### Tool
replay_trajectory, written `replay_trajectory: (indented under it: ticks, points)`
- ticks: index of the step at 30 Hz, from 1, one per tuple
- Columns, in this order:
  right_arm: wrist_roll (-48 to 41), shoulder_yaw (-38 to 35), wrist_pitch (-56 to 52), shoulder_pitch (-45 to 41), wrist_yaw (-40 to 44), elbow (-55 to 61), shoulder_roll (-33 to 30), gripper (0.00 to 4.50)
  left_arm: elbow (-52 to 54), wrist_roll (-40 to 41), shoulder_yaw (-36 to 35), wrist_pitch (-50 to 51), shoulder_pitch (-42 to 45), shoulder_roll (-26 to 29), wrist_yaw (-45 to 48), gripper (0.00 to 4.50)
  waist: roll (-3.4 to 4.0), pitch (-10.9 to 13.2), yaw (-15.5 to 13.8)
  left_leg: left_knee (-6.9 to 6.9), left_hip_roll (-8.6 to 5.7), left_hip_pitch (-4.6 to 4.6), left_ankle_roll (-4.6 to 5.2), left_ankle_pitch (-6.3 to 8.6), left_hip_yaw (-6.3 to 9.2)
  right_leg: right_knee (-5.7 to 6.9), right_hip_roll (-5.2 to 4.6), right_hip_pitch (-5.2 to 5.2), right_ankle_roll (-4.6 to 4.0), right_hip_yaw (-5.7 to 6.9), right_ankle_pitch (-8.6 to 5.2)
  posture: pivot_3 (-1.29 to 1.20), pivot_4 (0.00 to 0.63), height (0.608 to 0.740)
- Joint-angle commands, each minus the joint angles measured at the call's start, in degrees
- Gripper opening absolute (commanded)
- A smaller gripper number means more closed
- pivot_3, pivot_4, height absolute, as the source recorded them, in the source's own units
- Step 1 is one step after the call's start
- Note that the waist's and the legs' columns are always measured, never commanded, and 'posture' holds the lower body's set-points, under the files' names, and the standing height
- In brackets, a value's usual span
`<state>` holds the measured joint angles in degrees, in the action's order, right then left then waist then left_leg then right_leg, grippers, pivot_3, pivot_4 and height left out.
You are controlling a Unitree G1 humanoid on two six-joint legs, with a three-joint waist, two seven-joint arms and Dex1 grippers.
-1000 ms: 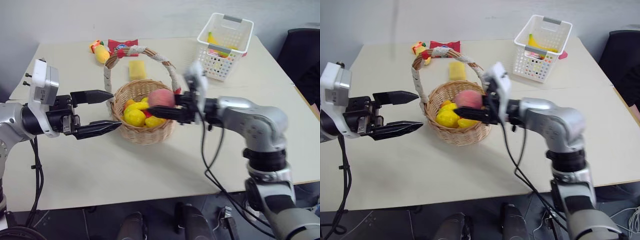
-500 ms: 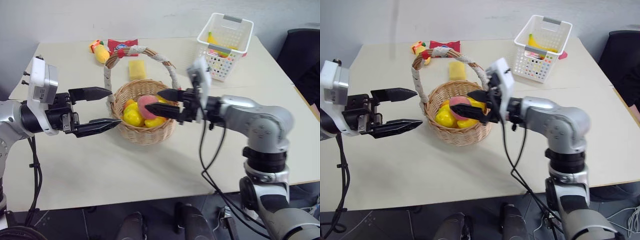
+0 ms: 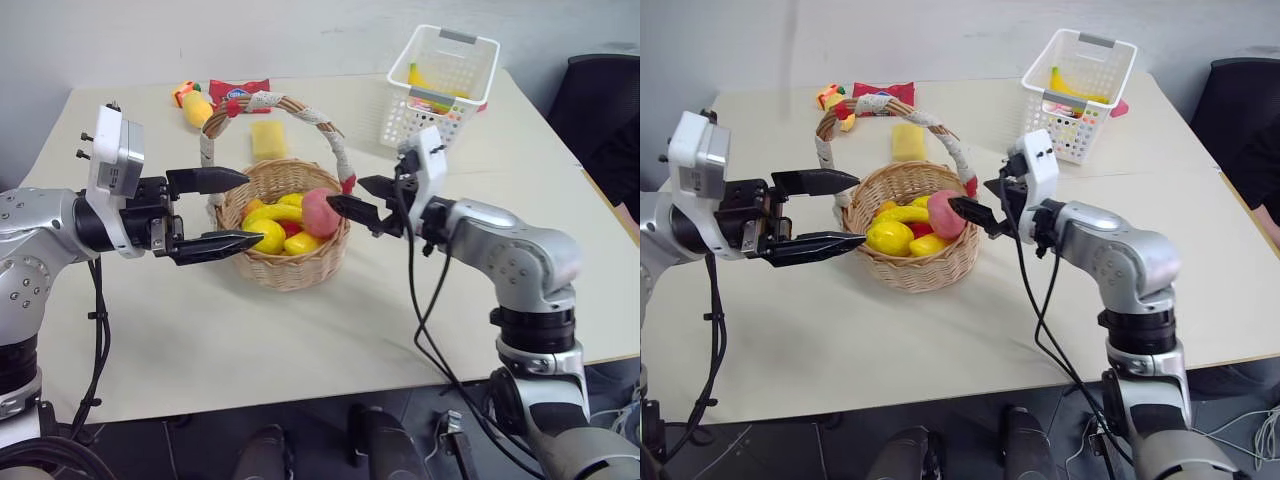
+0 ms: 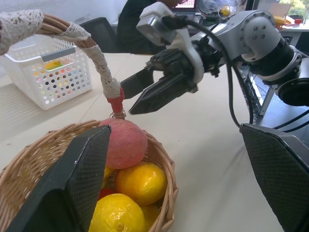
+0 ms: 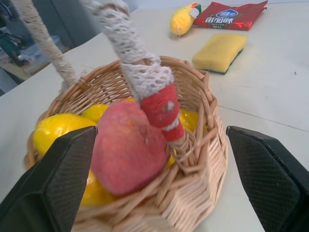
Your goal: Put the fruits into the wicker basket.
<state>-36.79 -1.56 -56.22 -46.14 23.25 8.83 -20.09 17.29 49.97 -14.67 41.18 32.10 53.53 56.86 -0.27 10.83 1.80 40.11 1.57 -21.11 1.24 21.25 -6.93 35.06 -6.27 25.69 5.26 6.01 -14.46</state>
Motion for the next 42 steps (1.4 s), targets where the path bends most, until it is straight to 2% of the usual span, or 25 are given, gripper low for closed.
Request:
replay_trajectory:
  ticks: [1,2,6,7,12,13,14,17,21,23,25,28,33,37,40,42]
  points:
    - [4.05,0.87,7.74,-2.88,1.45,-4.08,1.38,4.05,0.35,-0.34,-1.05,-1.24,1.27,-0.02,0.04,4.5,0.0,0.0,-0.12,0.0,0.0,-0.01,0.0,0.0,0.01,-0.01,-0.01,0.0,0.0,0.01,0.0,0.0,0.15,0.74]
    - [4.39,0.89,8.6,-2.94,1.87,-4.55,1.51,3.9,0.52,-0.33,-1.14,-1.19,1.24,-0.09,-0.05,4.5,0.0,0.0,-0.18,0.0,0.0,-0.02,0.0,0.0,0.03,-0.02,-0.01,-0.01,0.0,0.03,0.0,0.0,0.15,0.74]
    - [3.8,0.07,9.75,-2.78,3.83,-4.37,1.63,2.57,1.34,-0.11,-1.76,-0.77,0.85,-0.23,-0.53,4.5,0.0,0.0,-0.12,0.01,0.0,-0.05,0.02,-0.01,0.05,-0.02,-0.03,-0.01,0.0,0.04,0.0,0.0,0.15,0.74]
    - [3.45,-0.14,9.7,-2.58,4.19,-3.95,1.52,2.36,1.43,-0.06,-1.84,-0.7,0.79,-0.3,-0.7,4.5,0.0,0.0,-0.11,0.01,0.01,-0.04,0.02,-0.01,0.05,-0.01,-0.03,-0.01,0.0,0.04,0.0,0.0,0.15,0.74]
    - [2.11,-0.97,9.58,-0.75,5.82,-0.4,0.62,0.59,2.01,0.17,-1.44,-0.8,0.84,-1.02,-1.45,4.5,0.0,0.0,-0.12,0.01,0.04,-0.03,0.02,-0.01,0.06,0.0,-0.01,-0.01,0.0,0.03,0.0,0.0,0.15,0.74]
    - [1.34,-2.12,9.5,-0.12,6.47,1.35,-0.53,0.33,1.93,0.11,-1.03,-0.89,1.3,-1.36,-1.51,4.5,0.0,0.0,-0.13,0.01,0.05,-0.04,0.02,-0.01,0.06,-0.01,-0.01,-0.01,0.0,0.04,0.0,0.0,0.15,0.74]
    - [0.72,-3.72,9.58,0.48,7.13,3.15,-2.29,0.27,1.75,0.07,-0.58,-0.99,1.87,-1.73,-1.5,4.5,0.0,0.0,-0.2,0.0,0.04,-0.04,0.02,-0.01,0.07,-0.02,-0.01,-0.01,0.0,0.04,0.0,0.0,0.15,0.74]
    - [-0.64,-8.71,8.64,2.14,7.36,6.76,-7.92,0.26,1.23,0.09,0.34,-1.08,3.28,-2.75,-1.19,4.5,0.0,0.0,-0.88,0.05,-0.02,-0.14,0.04,-0.02,0.13,-0.05,-0.07,-0.01,0.0,0.1,0.0,0.0,0.15,0.74]
    - [-0.77,-18.09,7.22,7.03,8.2,9.59,-18.72,0.26,0.58,0.01,2.13,-1.29,5.29,-4.77,-0.56,4.5,0.0,0.01,-1.93,0.05,-0.06,-0.11,0.08,-0.03,0.1,-0.07,-0.11,-0.03,0.02,0.08,0.01,0.0,0.15,0.74]
    - [-0.42,-24.49,6.28,12.27,9.73,9.85,-24.94,0.26,-0.06,-0.35,3.59,-1.64,6.6,-6.37,-0.22,4.5,-0.01,0.0,-2.44,0.05,-0.07,-0.11,0.09,-0.03,0.11,-0.07,-0.11,-0.04,0.02,0.09,0.01,0.0,0.15,0.74]
    - [0.13,-29.03,6.12,17.44,10.16,9.99,-28.3,0.26,-1.02,-0.85,4.77,-2.05,7.64,-7.81,0.29,4.5,-0.01,0.0,-2.83,0.05,-0.08,-0.09,0.09,-0.03,0.09,-0.08,-0.09,-0.06,0.02,0.09,0.01,0.0,0.15,0.74]
    - [1.1,-34.46,6.65,24.51,9.07,9.91,-29.38,0.26,-2.81,-2.16,6.74,-2.92,9.11,-9.91,1.19,4.5,-0.01,0.0,-2.97,0.06,-0.25,0.01,0.09,-0.04,0.03,-0.06,-0.03,-0.13,0.03,0.06,0.02,0.0,0.15,0.74]
    - [2.81,-38.17,11.13,33.15,7.2,9.61,-25.52,0.26,-5.44,-3.53,9.05,-3.84,11.26,-12.59,2.86,4.5,0.0,0.0,-2.33,0.06,-0.31,0.17,0.05,-0.12,0.0,0.1,-0.03,-0.17,0.03,-0.08,0.02,0.0,0.15,0.74]
    - [0.57,-41.18,12.0,40.15,9.37,12.56,-23.79,1.58,-7.22,-4.67,10.25,-4.3,12.21,-13.7,4.15,4.5,0.0,0.0,-2.51,0.06,-0.33,0.16,0.06,-0.13,0.04,0.1,-0.05,-0.18,0.03,-0.08,0.02,0.0,0.15,0.74]
    - [-5.2,-46.49,9.29,44.97,12.48,16.84,-24.98,2.58,-8.0,-5.13,10.29,-4.37,12.24,-13.77,5.07,4.5,0.02,0.0,-2.95,0.06,-0.38,0.12,0.08,-0.14,0.06,0.07,-0.08,-0.18,0.04,-0.08,0.03,0.0,0.15,0.74]
    - [-11.87,-53.34,5.24,48.84,16.5,19.23,-27.29,3.3,-8.62,-5.32,10.19,-4.3,12.11,-13.61,5.81,4.5,0.03,0.0,-3.14,0.07,-0.39,0.11,0.09,-0.15,0.08,0.06,-0.08,-0.18,0.05,-0.07,0.04,0.0,0.15,0.74]
